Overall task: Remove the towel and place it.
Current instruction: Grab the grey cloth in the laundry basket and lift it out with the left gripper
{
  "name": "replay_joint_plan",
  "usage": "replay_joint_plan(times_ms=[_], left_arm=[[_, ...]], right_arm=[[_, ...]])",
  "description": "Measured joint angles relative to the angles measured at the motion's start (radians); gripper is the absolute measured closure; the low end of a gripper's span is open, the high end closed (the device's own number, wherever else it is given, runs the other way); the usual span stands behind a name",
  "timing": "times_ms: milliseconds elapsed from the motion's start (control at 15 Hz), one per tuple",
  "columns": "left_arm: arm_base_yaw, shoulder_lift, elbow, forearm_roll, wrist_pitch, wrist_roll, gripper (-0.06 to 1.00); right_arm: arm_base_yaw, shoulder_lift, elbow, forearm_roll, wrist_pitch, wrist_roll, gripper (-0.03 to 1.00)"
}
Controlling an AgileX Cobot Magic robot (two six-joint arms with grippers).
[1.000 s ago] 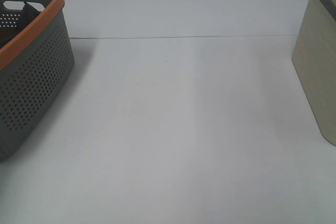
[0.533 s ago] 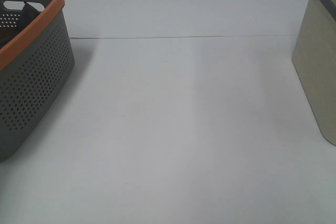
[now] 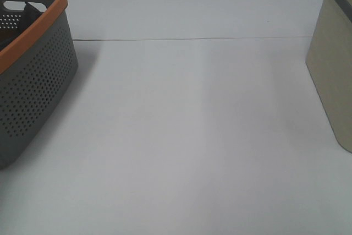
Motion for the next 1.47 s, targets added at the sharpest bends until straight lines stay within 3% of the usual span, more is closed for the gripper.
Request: replay_joint_plan(times_ms=[333,733,1467], left_arm=[[0.0,-0.144,0.0,-0.015,0.001,-0.004,0.94],[0.0,-0.317,0.0,-0.15,0.005,-0.025,0.94],[0.0,-0.663,0.0,-0.286,0.01,-0.029,0.94]], right_arm=[[0.0,0.0,0.0,0.0,0.0,0.0,0.1],[0.0,0.0,0.0,0.0,0.0,0.0,0.1],[0.0,0.0,0.0,0.0,0.0,0.0,0.1]])
